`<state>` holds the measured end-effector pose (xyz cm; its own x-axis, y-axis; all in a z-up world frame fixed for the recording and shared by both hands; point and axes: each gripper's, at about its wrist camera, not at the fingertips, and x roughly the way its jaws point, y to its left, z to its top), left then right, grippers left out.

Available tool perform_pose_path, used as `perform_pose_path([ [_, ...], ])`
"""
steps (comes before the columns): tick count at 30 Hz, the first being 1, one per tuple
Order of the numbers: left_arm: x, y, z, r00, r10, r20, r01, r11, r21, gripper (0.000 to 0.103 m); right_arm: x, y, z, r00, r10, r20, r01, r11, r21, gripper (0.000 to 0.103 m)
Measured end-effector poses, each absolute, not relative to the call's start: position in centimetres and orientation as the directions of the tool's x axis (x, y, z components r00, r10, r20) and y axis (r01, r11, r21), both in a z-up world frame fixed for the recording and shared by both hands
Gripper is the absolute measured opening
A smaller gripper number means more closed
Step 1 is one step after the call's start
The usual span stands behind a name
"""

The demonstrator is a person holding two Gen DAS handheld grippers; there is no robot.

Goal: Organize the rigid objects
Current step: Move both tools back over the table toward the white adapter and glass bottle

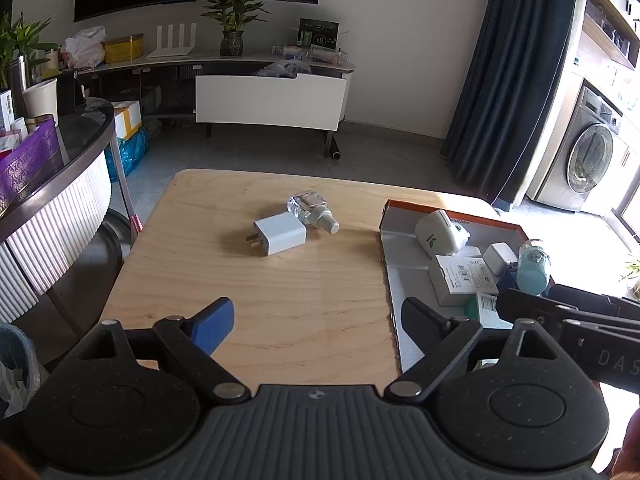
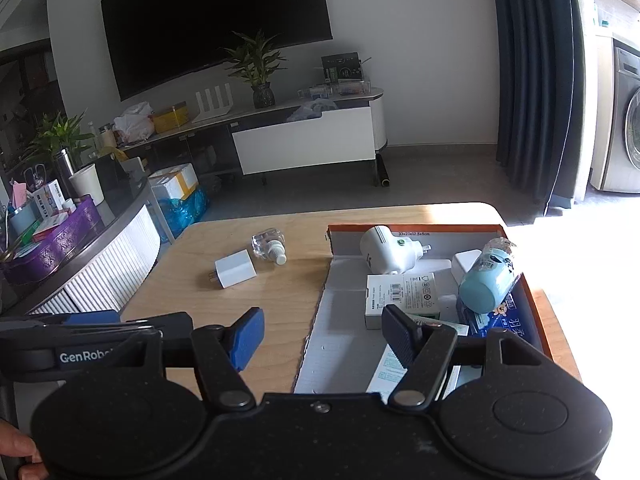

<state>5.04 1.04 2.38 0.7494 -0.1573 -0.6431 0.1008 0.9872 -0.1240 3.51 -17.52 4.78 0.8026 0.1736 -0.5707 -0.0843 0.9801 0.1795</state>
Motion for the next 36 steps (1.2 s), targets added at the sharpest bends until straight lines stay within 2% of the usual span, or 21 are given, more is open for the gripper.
perform_pose_path([
  [36, 7.7, 4.2, 2.3, 0.748, -0.105, -0.655, 0.035, 0.992, -0.119, 0.094, 7.9, -13.7, 4.5, 0.775, 0.233, -0.587, -0.164, 0.972, 0.169, 0.080],
])
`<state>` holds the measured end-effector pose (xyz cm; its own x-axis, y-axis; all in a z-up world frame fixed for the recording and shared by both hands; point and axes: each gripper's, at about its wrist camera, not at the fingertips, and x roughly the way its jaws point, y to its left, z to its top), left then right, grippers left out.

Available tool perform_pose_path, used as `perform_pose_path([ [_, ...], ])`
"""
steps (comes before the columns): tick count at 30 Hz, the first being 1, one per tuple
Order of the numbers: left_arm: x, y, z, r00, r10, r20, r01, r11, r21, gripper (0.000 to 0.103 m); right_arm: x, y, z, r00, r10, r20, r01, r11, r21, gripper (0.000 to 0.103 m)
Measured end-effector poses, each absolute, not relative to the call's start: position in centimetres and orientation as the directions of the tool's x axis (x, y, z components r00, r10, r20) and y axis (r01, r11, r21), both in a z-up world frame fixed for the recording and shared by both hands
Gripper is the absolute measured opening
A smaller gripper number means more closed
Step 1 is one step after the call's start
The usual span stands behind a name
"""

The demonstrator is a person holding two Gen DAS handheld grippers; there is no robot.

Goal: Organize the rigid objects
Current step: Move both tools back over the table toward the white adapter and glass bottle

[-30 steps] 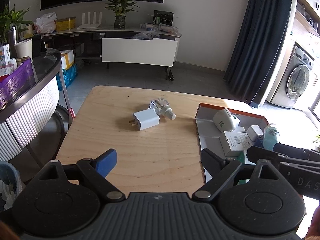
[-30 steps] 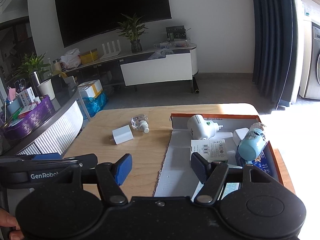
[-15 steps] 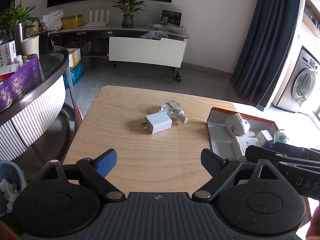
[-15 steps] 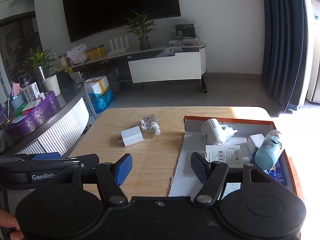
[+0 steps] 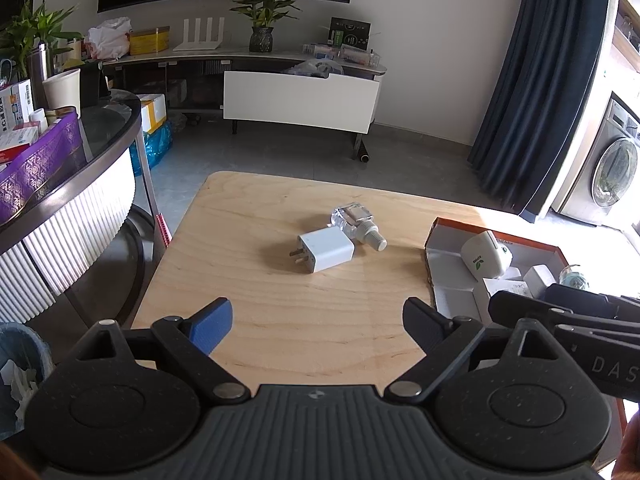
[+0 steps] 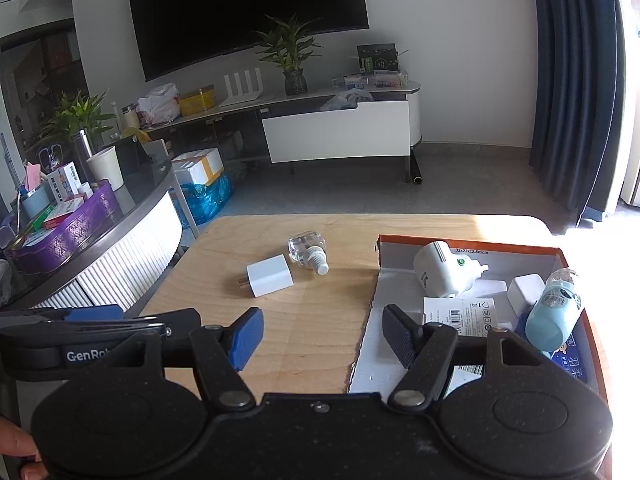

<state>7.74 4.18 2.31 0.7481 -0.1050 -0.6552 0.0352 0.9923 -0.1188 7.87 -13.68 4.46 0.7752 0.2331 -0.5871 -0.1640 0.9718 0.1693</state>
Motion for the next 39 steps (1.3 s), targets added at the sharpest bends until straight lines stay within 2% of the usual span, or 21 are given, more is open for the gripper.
perform_pose_path([
  [24, 11.0, 4.8, 0.6, 0.729, -0.095, -0.678, 0.014, 0.992, -0.124, 0.096, 11.8, -12.9, 2.9, 0.744, 0.252, -0.619, -0.186, 0.968, 0.171, 0.080],
  [39, 17.9, 3.7, -2.1, 0.725, -0.106, -0.681, 0.026, 0.992, -0.127, 0.103, 13.9, -14.7, 1.6, 0.740, 0.240, -0.628, -0.149, 0.969, 0.195, 0.081],
])
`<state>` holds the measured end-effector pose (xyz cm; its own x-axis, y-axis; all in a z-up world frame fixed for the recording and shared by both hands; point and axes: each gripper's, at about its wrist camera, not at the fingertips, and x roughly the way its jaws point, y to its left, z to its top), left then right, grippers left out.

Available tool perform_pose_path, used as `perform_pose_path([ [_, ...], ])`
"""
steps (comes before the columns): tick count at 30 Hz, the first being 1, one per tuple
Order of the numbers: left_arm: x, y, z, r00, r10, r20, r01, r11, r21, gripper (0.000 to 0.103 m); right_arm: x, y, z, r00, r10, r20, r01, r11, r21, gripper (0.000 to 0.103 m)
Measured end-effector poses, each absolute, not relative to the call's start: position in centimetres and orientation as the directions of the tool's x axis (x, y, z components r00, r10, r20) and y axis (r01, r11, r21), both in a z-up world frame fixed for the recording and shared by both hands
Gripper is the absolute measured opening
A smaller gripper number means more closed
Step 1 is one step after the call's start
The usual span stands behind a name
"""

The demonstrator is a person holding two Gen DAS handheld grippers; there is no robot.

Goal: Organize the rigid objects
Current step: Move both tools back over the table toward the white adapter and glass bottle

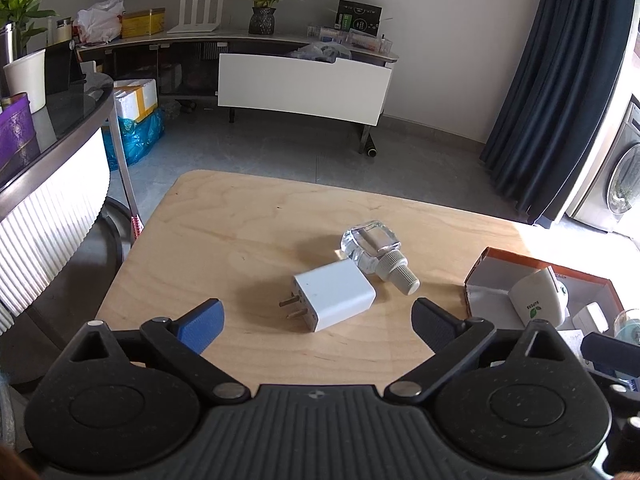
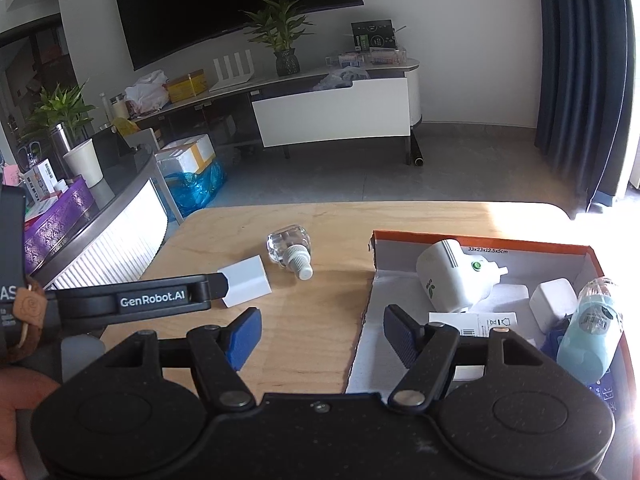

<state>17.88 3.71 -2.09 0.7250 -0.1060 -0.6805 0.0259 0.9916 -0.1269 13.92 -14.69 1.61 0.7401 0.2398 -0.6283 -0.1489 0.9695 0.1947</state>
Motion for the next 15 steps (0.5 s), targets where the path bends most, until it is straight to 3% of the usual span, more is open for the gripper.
perform_pose_path([
  [15, 22.2, 3.3, -5.6, 0.686, -0.046, -0.726, -0.001, 0.998, -0.065, 0.103, 15.4, -16.0, 1.1, 0.741, 0.239, -0.627, -0.137, 0.969, 0.207, 0.081],
])
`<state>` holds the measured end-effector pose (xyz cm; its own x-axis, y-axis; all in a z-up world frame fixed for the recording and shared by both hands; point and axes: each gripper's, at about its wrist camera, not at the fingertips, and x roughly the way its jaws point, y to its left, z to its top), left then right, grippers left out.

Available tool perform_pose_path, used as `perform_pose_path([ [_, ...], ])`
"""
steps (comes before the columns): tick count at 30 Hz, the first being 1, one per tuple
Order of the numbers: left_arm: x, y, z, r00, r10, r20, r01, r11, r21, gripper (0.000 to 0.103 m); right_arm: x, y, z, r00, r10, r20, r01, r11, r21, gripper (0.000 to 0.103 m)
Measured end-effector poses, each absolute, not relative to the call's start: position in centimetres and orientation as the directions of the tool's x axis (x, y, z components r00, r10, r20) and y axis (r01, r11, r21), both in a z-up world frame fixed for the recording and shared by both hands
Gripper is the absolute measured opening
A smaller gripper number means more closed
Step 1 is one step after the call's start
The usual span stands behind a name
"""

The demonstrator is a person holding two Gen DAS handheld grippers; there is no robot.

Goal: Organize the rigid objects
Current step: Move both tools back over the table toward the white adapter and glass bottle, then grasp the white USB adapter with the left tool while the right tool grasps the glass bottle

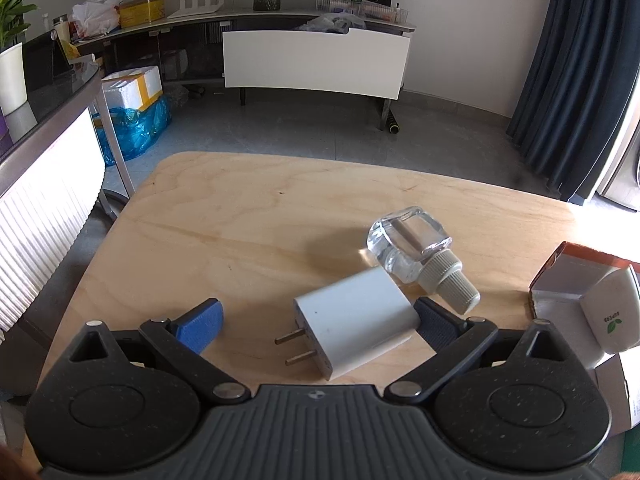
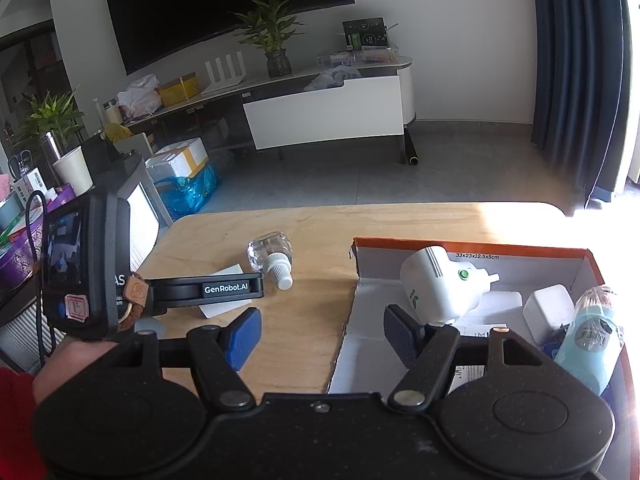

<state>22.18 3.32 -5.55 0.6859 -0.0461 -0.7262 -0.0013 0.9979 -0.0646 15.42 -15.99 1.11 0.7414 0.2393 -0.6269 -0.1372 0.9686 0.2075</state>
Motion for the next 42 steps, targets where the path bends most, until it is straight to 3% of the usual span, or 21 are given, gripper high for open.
perform_pose_path([
  [9, 19.7, 6.6, -4.7, 0.713, 0.005, -0.701, -0.013, 1.000, -0.006, 0.103, 15.7, -16.0, 0.6, 0.738, 0.262, -0.622, -0.143, 0.962, 0.235, 0.081],
  [14, 19.8, 6.9, -4.2, 0.742, -0.046, -0.669, -0.004, 0.997, -0.073, 0.103, 16.1, -15.3, 0.5, 0.731, 0.273, -0.625, -0.151, 0.959, 0.241, 0.081],
  [22, 21.8, 5.5, -5.0, 0.740, -0.008, -0.673, -0.100, 0.987, -0.122, 0.103, 16.2, -14.6, 0.4, 0.725, 0.270, -0.634, -0.160, 0.961, 0.227, 0.081],
  [36, 19.2, 9.0, -5.0, 0.726, 0.037, -0.687, -0.055, 0.998, -0.004, 0.103, 16.5, -14.6, -0.2, 0.716, 0.290, -0.635, -0.171, 0.955, 0.242, 0.081],
  [42, 19.6, 9.3, -4.6, 0.742, 0.012, -0.671, -0.118, 0.987, -0.112, 0.103, 16.9, -13.5, -0.3, 0.707, 0.297, -0.642, -0.187, 0.954, 0.236, 0.081],
])
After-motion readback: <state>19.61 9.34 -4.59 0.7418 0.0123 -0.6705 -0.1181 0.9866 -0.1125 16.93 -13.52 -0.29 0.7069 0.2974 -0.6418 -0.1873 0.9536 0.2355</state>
